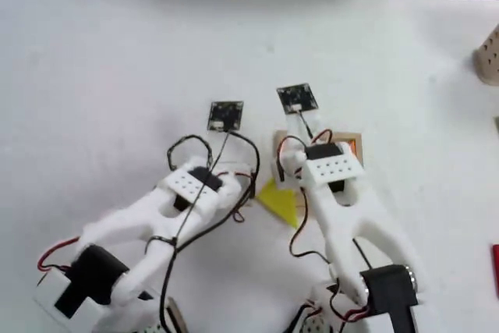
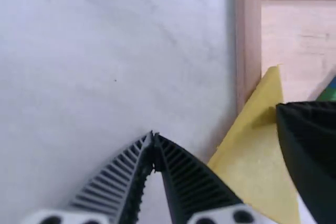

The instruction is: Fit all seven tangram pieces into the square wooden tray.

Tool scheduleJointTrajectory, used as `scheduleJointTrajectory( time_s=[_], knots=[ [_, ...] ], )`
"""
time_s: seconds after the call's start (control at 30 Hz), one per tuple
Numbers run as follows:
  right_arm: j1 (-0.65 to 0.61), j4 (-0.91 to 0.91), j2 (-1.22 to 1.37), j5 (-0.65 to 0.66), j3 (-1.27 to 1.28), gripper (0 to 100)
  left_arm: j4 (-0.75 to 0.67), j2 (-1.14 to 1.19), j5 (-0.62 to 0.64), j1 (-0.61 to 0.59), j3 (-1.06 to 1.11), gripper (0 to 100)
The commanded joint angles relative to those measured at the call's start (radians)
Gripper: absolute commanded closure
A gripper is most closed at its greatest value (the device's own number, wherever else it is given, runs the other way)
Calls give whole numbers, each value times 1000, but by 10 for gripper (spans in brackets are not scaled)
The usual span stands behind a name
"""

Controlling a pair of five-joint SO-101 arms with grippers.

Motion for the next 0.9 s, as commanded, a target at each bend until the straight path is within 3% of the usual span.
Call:
scheduleJointTrajectory(
  time_s=[0.0, 0.17, 0.87],
  knots=[
    [12, -7, 64, 2, -43, 981, -44, -16, 32, 88, 2, 977],
    [53, 53, 142, 14, -120, 981, -103, 61, 32, 110, -12, 977],
    [96, 90, 160, 37, -129, 981, -107, 59, 32, 102, -20, 977]
  ],
)
